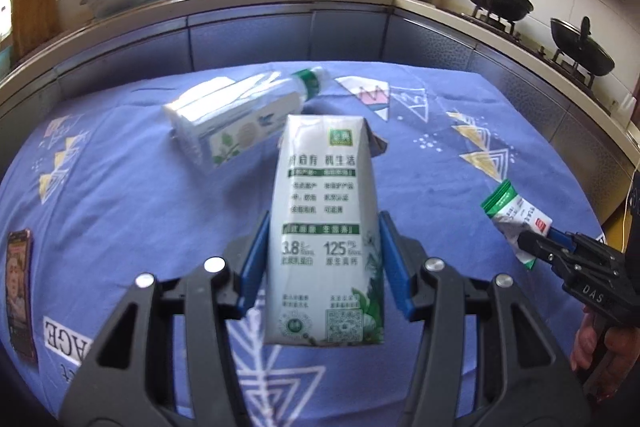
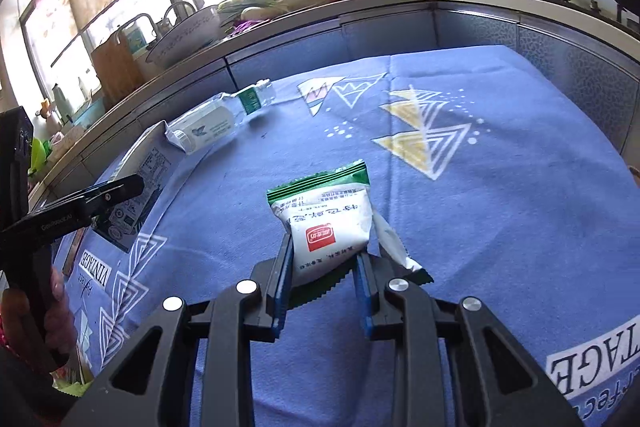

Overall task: Collect trash
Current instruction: 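Carry the carton with the left gripper while the right carries the snack packet, both into basket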

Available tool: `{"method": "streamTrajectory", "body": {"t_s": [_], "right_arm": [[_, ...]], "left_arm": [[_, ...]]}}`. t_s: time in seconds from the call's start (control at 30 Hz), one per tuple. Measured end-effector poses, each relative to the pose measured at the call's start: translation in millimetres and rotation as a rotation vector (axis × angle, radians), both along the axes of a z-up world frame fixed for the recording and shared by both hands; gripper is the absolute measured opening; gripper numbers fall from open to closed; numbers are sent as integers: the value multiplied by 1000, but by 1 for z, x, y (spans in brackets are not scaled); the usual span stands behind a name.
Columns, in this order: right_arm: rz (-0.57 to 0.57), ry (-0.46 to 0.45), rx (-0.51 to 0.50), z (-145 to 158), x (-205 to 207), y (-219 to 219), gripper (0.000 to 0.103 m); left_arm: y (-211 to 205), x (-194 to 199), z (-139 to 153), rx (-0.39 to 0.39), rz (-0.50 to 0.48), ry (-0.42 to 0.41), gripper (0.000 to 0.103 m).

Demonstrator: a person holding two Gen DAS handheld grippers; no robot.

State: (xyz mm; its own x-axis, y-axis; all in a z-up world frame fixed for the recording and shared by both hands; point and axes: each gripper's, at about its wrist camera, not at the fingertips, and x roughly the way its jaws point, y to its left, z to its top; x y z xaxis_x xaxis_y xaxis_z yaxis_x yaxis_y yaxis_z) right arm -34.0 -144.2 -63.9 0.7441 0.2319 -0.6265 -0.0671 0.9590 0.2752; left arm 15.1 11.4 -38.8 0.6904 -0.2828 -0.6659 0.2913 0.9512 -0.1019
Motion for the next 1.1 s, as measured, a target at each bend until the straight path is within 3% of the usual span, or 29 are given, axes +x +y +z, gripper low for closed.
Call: {"method": "streamTrajectory", "body": {"t_s": [0.27,0.57,0.83,1.1], "right_arm": [[-161,-49,40,8,-25,-80,28],[-378,-65,65,6,-71,-191,28],[-538,-68,78,-3,-109,-272,28],[-638,-34,98,-24,-128,-322,28]], "left_arm": [[-128,9,20,47,-256,-36,51],[-281,6,17,104,-511,-39,51],[-393,-6,15,148,-680,-62,51],[-470,-10,1,192,-794,-42,51]]}}
